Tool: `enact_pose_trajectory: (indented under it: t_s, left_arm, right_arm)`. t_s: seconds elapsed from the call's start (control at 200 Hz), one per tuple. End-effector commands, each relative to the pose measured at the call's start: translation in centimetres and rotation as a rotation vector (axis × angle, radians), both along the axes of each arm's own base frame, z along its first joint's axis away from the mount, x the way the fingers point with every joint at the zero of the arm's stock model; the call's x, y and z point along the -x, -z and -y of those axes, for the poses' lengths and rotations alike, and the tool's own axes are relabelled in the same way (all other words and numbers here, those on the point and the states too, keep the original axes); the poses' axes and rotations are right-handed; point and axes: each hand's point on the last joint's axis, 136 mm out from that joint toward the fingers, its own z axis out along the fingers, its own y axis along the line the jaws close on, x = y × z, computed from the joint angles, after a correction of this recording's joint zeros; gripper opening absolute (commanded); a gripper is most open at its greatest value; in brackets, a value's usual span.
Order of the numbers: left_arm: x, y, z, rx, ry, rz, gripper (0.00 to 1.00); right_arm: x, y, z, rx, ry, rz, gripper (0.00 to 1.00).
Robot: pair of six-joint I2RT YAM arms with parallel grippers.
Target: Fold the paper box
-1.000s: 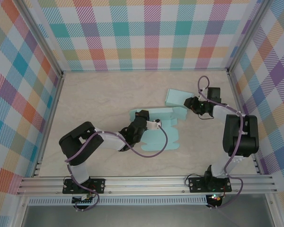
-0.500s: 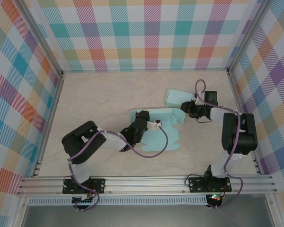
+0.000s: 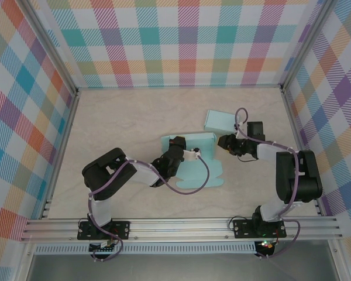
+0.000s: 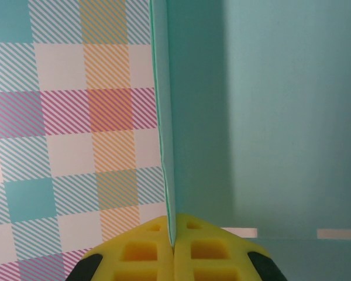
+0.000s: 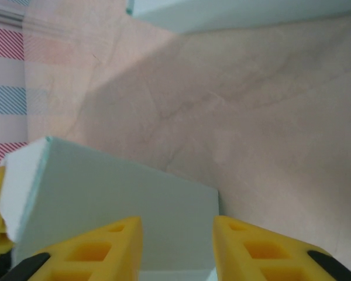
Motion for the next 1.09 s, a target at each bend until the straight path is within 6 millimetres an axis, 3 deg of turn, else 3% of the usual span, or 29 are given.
enact_pose_trajectory:
  t_s: [0.0,0.21,0.695,0.905,1.09]
  left_arm:
    - [0.0,-0.1,0.6,-0.013,0.006,0.012,0.00]
    - [0.1,0.2,0.5,-0.021,0.002,0.008,0.00]
    - [0.2,0.7,0.5,-0.036,0.011,0.009,0.00]
    - [0.4,0.7,0.5,-0.035,0.023,0.007,0.00]
    - [0.5,0.8,0.6,-0.034,0.030,0.006,0.00]
  right_arm:
    - [0.5,-0.8,-0.4,0.027,-0.003,0.050,0.37]
    - [1.5,-0.6,-1.1,0.089,-0.036,0.087,0.41]
    - [1.7,-0.7,-3.1,0.227,-0.104,0.222,0.50]
    - [0.2,0.5,-1.9,0.319,-0.032,0.223,0.48]
    - [-2.1,0.7,-1.4,0.398,0.025,0.260,0.41]
